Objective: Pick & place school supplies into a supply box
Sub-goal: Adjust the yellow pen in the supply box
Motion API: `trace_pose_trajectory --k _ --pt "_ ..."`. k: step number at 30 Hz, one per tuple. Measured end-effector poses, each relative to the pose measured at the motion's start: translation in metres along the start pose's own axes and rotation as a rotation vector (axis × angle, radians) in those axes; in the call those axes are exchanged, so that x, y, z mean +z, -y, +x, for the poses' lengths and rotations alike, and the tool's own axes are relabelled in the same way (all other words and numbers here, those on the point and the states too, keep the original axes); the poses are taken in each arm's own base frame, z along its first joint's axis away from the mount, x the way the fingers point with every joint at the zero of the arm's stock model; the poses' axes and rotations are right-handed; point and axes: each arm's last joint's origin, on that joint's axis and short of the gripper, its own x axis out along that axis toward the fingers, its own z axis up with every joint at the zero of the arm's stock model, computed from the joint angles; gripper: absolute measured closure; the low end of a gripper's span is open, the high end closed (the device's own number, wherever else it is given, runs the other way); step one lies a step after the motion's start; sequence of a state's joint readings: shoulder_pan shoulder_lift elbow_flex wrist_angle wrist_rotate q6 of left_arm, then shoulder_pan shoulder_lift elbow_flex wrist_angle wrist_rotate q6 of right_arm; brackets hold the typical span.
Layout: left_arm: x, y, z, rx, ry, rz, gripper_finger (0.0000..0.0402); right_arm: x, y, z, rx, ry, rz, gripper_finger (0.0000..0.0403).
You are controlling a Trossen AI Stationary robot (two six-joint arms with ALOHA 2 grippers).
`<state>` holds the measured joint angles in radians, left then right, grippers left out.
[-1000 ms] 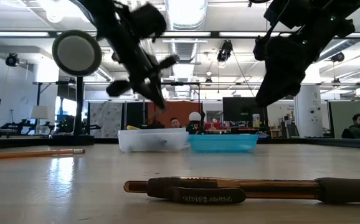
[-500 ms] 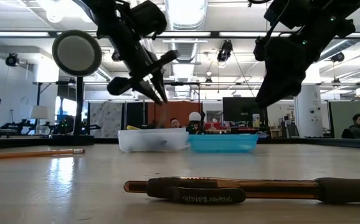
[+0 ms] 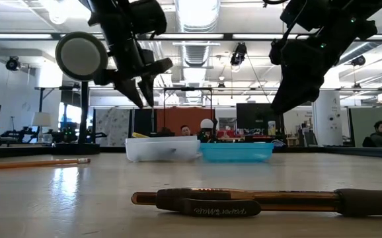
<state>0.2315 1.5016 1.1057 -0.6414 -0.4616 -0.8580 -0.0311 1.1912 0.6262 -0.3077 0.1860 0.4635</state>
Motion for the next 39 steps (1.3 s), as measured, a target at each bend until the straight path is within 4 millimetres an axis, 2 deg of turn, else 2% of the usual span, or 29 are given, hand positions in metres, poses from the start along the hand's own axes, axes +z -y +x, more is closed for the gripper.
trace_pose_trajectory --k 2,5,10,19,30,39 --pt "0.008 -0.007 0.005 0.013 0.0 -0.01 0.028 0.0 0.0 0.0 0.001 0.001 -0.002 0.0216" --pt "0.017 -0.021 0.025 0.019 -0.08 -0.058 0.028 0.0 0.0 0.0 0.002 0.003 -0.003 0.0216" --pt "0.023 -0.037 0.049 0.057 -0.161 -0.07 0.028 0.0 0.0 0.0 0.001 0.0 0.002 0.0216" --pt "0.013 -0.036 0.066 0.048 -0.267 0.001 0.028 0.0 0.0 0.0 0.001 -0.002 0.007 0.0216" --pt "0.0 -0.024 0.056 -0.019 -0.355 0.043 0.028 0.0 0.0 0.0 -0.001 -0.001 0.007 0.0216" --pt "-0.019 -0.002 0.044 -0.091 -0.397 0.054 0.028 0.0 0.001 0.0 -0.021 0.009 0.007 0.0215"
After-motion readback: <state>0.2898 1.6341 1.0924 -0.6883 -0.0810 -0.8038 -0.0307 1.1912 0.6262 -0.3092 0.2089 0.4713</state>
